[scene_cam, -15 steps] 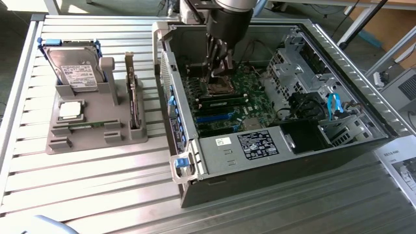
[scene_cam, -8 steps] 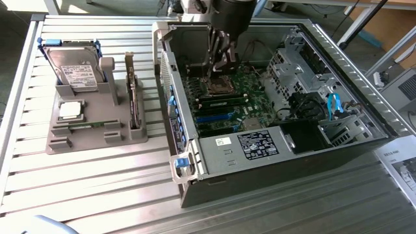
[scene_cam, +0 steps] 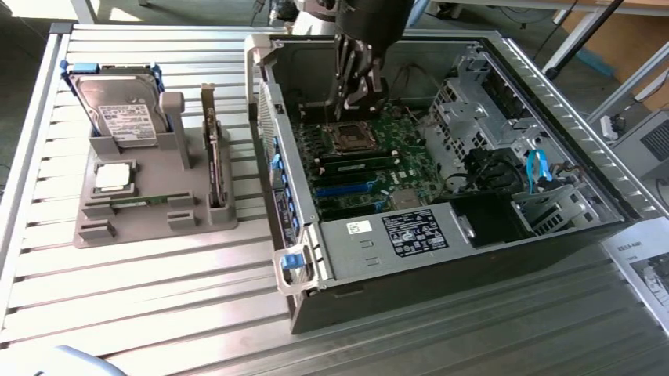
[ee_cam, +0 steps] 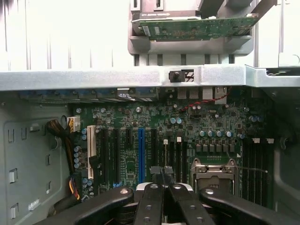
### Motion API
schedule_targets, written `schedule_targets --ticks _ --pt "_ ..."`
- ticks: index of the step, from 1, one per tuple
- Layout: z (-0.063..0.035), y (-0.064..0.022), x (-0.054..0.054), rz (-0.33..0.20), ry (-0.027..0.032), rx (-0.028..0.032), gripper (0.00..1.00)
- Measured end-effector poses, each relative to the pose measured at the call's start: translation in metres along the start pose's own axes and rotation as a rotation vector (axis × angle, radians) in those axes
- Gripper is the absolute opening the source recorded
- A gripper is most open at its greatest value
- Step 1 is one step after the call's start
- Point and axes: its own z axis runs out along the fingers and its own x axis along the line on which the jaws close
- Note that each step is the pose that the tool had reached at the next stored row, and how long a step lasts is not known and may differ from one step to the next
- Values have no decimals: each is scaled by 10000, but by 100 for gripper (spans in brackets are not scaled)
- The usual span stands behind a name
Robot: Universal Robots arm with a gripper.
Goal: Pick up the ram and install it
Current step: 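Press down the ram until it locks into place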
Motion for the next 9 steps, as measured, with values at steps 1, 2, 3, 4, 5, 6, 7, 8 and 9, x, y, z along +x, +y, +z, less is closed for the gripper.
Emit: schedule_targets --ticks 1,2,3,4,5,6,7,8,9 --pt "0 0 0 0 0 0 10" --pt "0 0 0 0 0 0 10" --pt "-1 0 0 0 1 -1 10" --pt "-1 0 0 0 1 -1 10" --pt "-1 0 0 -1 2 -1 10" --pt "-1 -1 -1 -2 2 -1 10" --pt "-2 -7 -4 -4 3 -1 10" --pt "-2 -20 -8 -8 4 0 10" --pt "-3 -44 -12 -16 3 1 10"
